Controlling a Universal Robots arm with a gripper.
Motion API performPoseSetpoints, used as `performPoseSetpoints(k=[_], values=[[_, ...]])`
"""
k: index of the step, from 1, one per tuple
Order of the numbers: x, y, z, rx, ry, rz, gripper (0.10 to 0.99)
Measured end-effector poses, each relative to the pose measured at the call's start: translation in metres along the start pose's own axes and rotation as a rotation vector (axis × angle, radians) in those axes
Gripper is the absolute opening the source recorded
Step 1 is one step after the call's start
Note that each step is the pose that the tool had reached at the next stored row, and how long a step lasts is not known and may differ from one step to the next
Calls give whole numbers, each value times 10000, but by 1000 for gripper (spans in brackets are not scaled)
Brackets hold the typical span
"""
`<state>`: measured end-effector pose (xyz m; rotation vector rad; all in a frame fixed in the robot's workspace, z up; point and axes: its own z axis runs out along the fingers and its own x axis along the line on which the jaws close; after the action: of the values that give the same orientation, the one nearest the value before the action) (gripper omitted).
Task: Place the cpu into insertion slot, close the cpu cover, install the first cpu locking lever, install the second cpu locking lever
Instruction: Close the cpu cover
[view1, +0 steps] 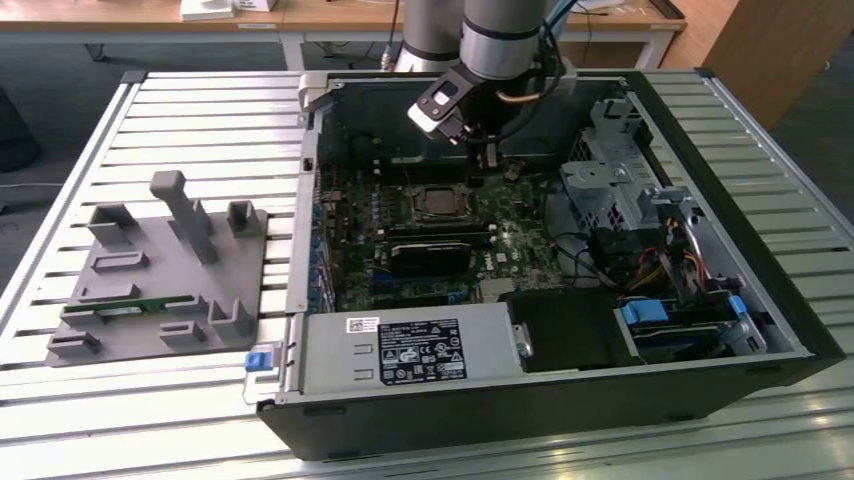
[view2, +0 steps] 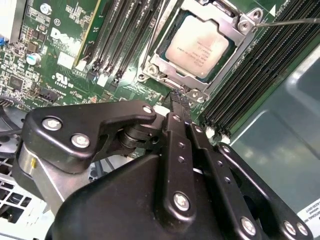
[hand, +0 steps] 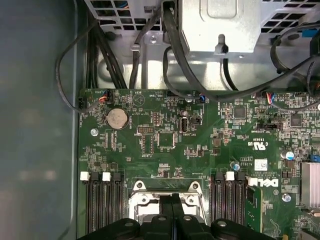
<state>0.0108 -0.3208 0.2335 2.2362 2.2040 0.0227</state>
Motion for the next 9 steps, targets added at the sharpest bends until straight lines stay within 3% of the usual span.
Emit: performPoseSetpoints(k=[2,9], values=[[-4,-23,7,0,0,1,106],[-6,-206,20,0,1,1,106]])
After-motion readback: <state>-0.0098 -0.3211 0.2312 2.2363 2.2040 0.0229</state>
